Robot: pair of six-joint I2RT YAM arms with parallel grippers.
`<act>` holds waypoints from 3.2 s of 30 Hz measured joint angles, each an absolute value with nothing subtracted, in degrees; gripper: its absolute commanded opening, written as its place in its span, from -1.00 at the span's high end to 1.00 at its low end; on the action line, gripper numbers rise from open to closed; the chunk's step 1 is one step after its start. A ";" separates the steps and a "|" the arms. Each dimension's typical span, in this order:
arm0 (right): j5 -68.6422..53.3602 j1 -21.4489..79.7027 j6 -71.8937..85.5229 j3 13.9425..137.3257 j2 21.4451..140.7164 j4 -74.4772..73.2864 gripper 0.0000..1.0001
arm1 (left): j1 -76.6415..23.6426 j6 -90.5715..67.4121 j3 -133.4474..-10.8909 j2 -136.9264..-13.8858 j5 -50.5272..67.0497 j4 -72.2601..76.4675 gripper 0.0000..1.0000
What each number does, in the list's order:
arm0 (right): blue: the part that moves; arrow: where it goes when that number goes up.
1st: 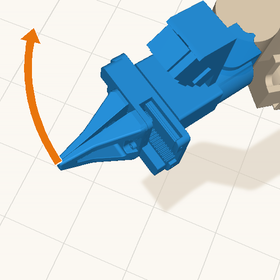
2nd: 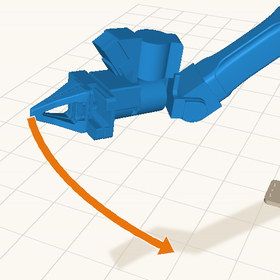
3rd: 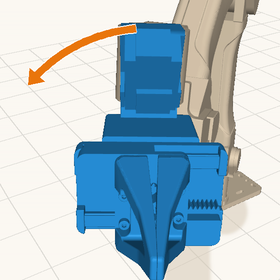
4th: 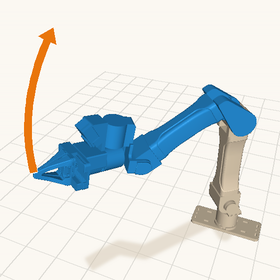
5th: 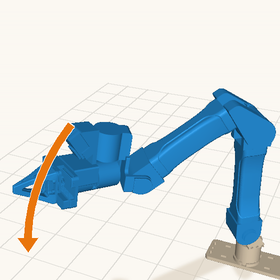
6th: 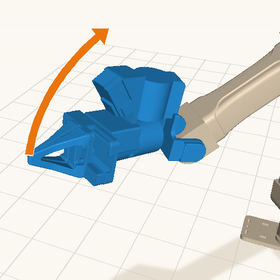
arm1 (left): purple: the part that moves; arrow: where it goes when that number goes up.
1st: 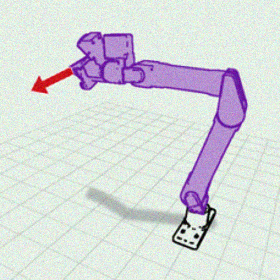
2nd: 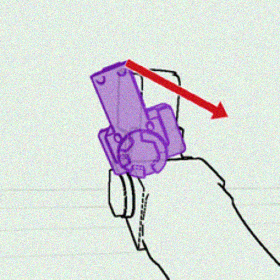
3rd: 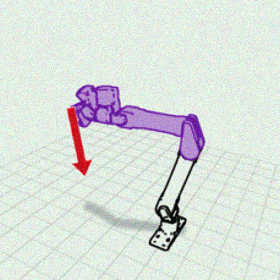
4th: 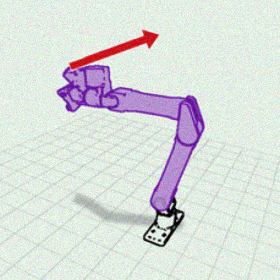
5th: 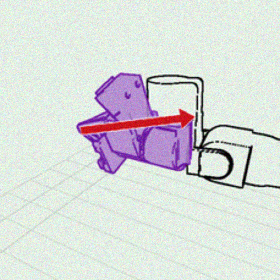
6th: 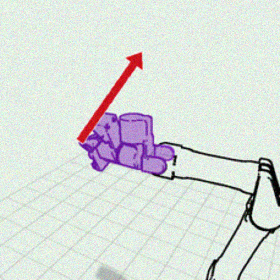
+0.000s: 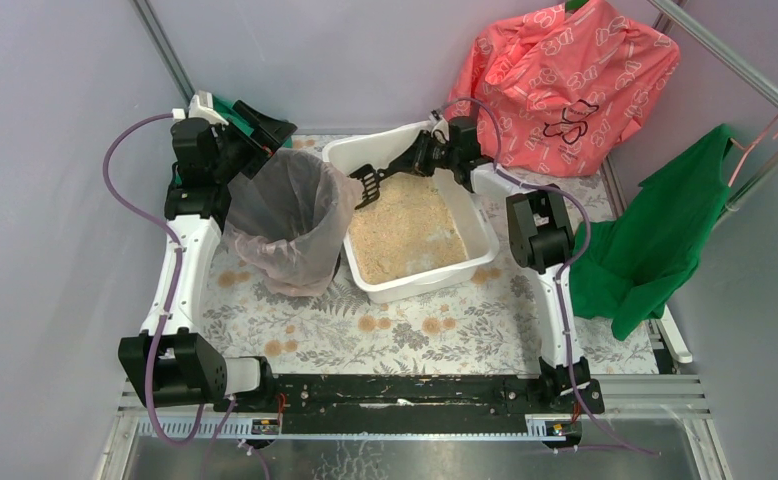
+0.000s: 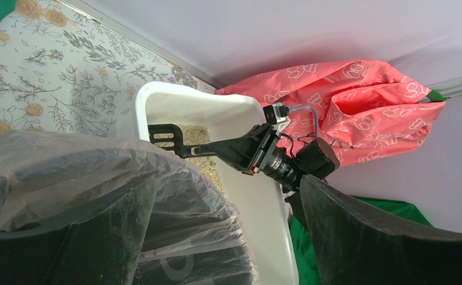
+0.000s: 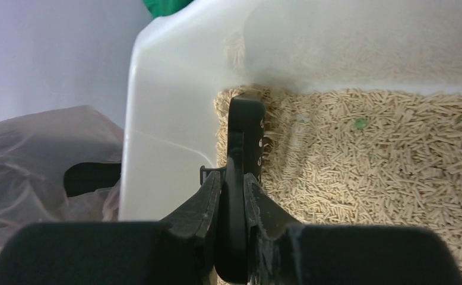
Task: Clean the litter box
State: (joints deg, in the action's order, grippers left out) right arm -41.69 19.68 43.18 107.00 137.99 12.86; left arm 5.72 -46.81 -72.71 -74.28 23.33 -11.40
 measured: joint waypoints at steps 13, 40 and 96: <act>-45.78 17.43 53.21 90.50 130.08 31.59 1.00 | 5.72 -46.81 -71.88 -74.30 23.35 -11.27 -0.97; -48.77 3.51 53.91 73.84 112.05 28.01 1.00 | 5.72 -46.24 -70.22 -78.13 25.12 -9.04 -0.97; -50.37 8.45 67.16 62.92 109.40 46.04 1.00 | 4.91 -49.43 -77.87 -85.60 28.16 -4.54 -0.98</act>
